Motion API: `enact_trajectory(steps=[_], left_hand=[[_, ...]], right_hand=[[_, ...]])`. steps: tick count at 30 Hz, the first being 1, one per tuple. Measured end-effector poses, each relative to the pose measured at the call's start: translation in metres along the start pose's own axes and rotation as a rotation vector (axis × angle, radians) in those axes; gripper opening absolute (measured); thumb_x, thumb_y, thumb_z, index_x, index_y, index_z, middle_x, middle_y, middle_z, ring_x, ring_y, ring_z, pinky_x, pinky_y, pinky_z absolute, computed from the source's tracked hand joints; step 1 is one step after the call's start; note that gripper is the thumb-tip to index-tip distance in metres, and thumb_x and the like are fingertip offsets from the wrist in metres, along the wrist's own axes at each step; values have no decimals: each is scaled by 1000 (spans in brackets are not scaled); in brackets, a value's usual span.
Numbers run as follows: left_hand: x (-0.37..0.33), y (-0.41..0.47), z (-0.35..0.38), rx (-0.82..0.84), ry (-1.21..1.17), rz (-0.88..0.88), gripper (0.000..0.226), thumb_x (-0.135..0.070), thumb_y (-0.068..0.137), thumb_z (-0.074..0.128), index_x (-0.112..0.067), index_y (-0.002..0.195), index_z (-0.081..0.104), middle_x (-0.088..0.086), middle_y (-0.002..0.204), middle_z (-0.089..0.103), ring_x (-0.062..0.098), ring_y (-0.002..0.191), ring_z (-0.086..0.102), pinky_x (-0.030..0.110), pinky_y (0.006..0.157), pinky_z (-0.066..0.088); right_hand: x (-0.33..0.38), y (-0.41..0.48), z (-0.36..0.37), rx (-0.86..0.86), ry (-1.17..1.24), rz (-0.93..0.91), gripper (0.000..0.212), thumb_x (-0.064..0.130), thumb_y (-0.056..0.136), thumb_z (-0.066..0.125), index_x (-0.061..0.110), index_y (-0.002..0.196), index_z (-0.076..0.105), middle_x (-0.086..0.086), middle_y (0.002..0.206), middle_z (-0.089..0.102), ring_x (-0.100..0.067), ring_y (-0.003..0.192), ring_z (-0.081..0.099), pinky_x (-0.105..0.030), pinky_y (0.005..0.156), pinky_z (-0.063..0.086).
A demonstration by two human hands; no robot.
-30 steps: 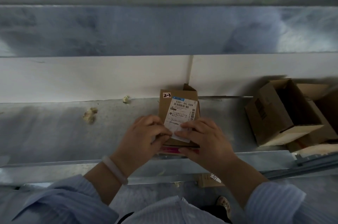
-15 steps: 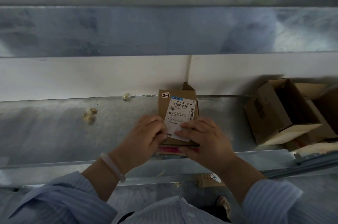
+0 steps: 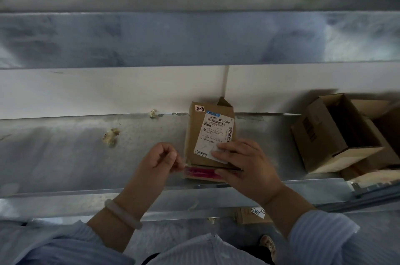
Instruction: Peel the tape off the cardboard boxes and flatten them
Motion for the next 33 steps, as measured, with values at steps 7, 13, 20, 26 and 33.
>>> enact_trajectory(steps=[7, 13, 20, 26, 33], left_hand=[[-83, 12, 28, 135, -435, 9, 14, -13, 80, 51, -8, 70, 61, 4, 65, 60, 12, 63, 62, 18, 59, 55], [-83, 30, 60, 95, -679, -104, 13, -8, 81, 52, -5, 70, 59, 6, 64, 59, 12, 57, 61, 22, 58, 57], [-65, 40, 105, 161, -694, -206, 20, -3, 96, 43, -2, 79, 54, 8, 64, 60, 14, 62, 64, 29, 66, 60], [-53, 43, 113, 173, -358, -176, 16, -2, 97, 46, -4, 82, 54, 6, 67, 63, 16, 69, 65, 29, 72, 58], [-38, 34, 100, 172, -179, -193, 19, -1, 97, 45, -4, 80, 55, 2, 63, 61, 12, 64, 62, 28, 66, 56]], right_hand=[[-14, 1, -20, -167, 430, 224, 39, 47, 84, 67, 25, 116, 71, 16, 111, 71, -8, 106, 63, -28, 90, 52], [-37, -10, -5, -47, 768, 529, 24, 25, 88, 68, 42, 106, 70, 14, 101, 74, -4, 96, 68, -24, 79, 54], [-22, -16, -21, -28, 268, 340, 102, 62, 70, 72, 37, 152, 17, 16, 144, 41, 2, 131, 40, -13, 107, 34], [-31, -16, -6, -33, 153, 435, 118, 66, 50, 78, 40, 148, 18, 15, 140, 37, 7, 125, 35, -5, 98, 30], [-49, -23, -5, 39, 249, 543, 117, 50, 51, 89, 38, 147, 24, 15, 138, 39, 11, 116, 34, -12, 94, 34]])
Point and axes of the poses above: each hand's wrist, its own y-axis towards the middle knuckle, its own z-axis out of the palm, x = y × z, the point moved 9 cm from there along y, towards the middle knuckle
